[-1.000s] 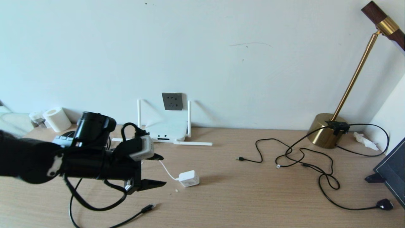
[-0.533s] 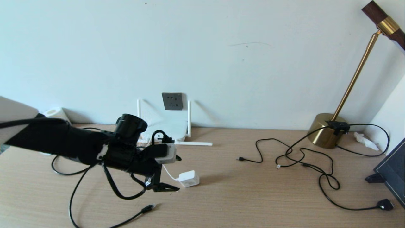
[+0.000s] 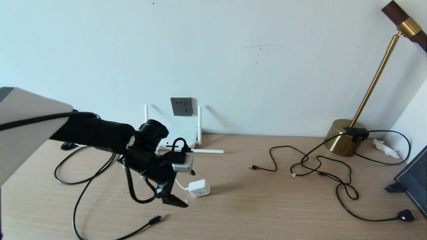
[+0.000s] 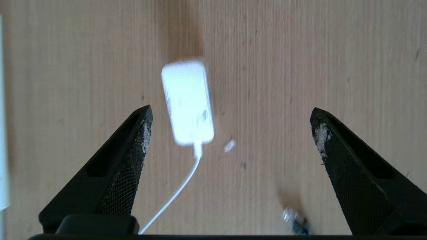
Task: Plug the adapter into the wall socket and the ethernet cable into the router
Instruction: Pick up plug
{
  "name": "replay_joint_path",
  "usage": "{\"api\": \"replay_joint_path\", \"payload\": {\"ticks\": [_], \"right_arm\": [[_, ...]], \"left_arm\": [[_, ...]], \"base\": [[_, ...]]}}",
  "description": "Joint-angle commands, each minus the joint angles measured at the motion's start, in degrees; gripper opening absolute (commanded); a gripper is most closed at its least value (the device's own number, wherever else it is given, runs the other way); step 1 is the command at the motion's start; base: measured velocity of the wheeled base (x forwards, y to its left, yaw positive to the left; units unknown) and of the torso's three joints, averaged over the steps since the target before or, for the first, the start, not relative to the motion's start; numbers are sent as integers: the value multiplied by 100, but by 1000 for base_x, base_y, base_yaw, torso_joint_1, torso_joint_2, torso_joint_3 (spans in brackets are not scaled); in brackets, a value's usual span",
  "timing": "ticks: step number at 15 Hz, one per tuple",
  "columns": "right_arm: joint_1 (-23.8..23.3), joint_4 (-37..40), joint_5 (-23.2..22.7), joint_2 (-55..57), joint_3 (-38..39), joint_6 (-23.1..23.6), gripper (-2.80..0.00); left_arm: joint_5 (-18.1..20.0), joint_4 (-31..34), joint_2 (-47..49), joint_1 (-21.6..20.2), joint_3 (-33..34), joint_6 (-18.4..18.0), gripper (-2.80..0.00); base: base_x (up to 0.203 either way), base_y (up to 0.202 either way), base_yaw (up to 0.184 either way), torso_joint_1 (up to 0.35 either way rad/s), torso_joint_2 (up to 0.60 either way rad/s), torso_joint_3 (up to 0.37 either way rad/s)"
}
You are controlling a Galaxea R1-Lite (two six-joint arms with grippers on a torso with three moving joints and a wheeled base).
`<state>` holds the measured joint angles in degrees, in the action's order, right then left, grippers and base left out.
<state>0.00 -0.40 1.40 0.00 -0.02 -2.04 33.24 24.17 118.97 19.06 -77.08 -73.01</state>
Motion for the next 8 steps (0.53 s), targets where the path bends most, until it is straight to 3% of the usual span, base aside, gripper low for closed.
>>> {"api": "replay_joint_path", "payload": {"ticks": [1,3,8], "right_arm": [[0,-4,0,0,-6,1,0],[0,-4,1,0,2,1,0],[0,-4,1,0,2,1,0]], "left_arm": [[12,-22,208,124,-221,225,0],[-27,46,421,132,-616,273,0],[-493,70,456,124,-642,308,0]], "base": [[0,0,0,0,0,0],[0,0,0,0,0,0],[0,0,0,0,0,0]]}}
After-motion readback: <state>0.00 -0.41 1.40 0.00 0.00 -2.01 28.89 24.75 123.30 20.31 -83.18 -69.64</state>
